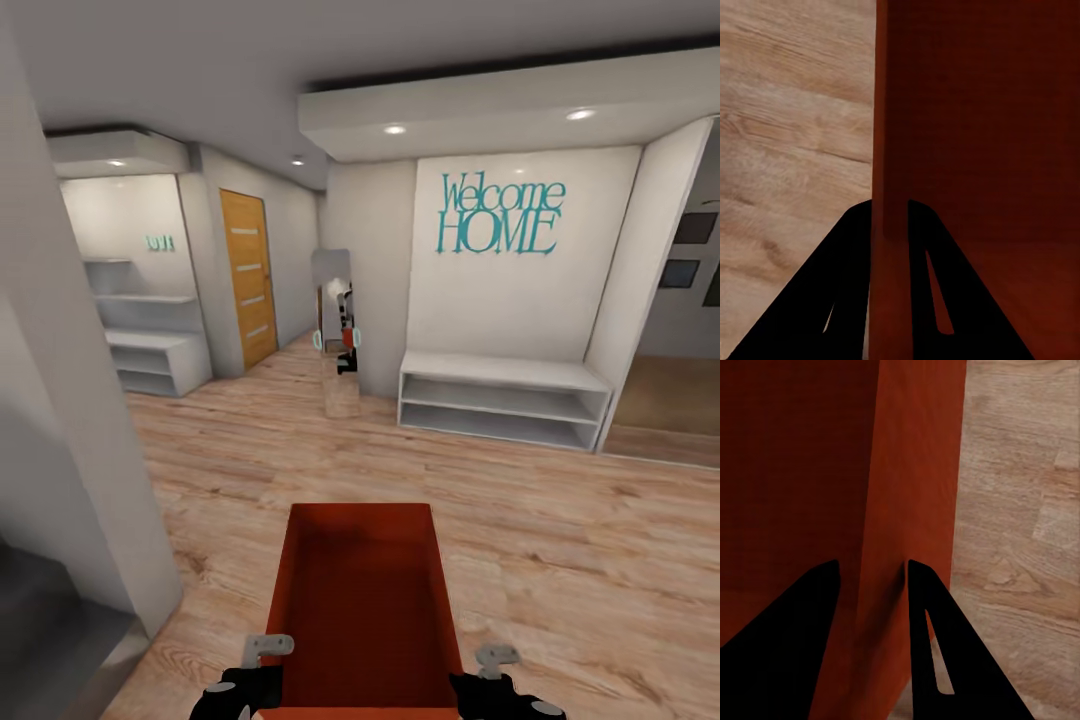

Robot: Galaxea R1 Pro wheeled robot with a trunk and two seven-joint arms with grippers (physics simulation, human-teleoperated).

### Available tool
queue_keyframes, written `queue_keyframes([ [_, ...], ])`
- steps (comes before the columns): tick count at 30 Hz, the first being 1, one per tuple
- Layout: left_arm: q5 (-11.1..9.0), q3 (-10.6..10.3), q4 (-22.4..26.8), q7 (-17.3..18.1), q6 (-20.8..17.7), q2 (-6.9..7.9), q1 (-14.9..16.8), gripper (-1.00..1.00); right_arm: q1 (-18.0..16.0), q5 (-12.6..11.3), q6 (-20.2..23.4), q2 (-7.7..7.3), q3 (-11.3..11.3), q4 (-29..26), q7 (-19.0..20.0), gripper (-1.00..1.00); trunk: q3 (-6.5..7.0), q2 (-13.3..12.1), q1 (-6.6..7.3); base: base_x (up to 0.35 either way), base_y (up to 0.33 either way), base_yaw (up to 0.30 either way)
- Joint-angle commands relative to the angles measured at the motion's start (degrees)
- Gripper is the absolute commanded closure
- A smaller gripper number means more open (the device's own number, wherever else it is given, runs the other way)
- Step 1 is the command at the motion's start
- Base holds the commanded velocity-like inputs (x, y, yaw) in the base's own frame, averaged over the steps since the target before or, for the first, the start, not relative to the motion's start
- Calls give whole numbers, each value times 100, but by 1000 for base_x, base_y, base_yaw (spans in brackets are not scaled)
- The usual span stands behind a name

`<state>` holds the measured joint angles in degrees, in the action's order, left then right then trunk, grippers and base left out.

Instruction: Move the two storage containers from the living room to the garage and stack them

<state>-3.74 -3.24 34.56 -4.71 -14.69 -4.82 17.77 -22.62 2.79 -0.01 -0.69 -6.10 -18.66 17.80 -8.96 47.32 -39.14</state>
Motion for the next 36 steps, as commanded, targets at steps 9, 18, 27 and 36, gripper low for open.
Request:
queue_keyframes([
  [9,12,-1,165,-47,-34,-177,7,100,4,55,1,53,196,11,48,100,-9,7,-4,327,0,213],
  [18,14,-2,165,-47,-34,-177,7,100,4,55,1,53,190,11,48,100,-9,7,-4,327,0,154],
  [27,14,-1,165,-47,-34,-177,7,100,4,55,1,52,189,11,50,100,-9,7,-4,327,0,6],
  [36,14,-2,165,-47,-34,-177,7,100,4,55,1,53,194,11,48,100,-9,7,-4,327,0,18],
])
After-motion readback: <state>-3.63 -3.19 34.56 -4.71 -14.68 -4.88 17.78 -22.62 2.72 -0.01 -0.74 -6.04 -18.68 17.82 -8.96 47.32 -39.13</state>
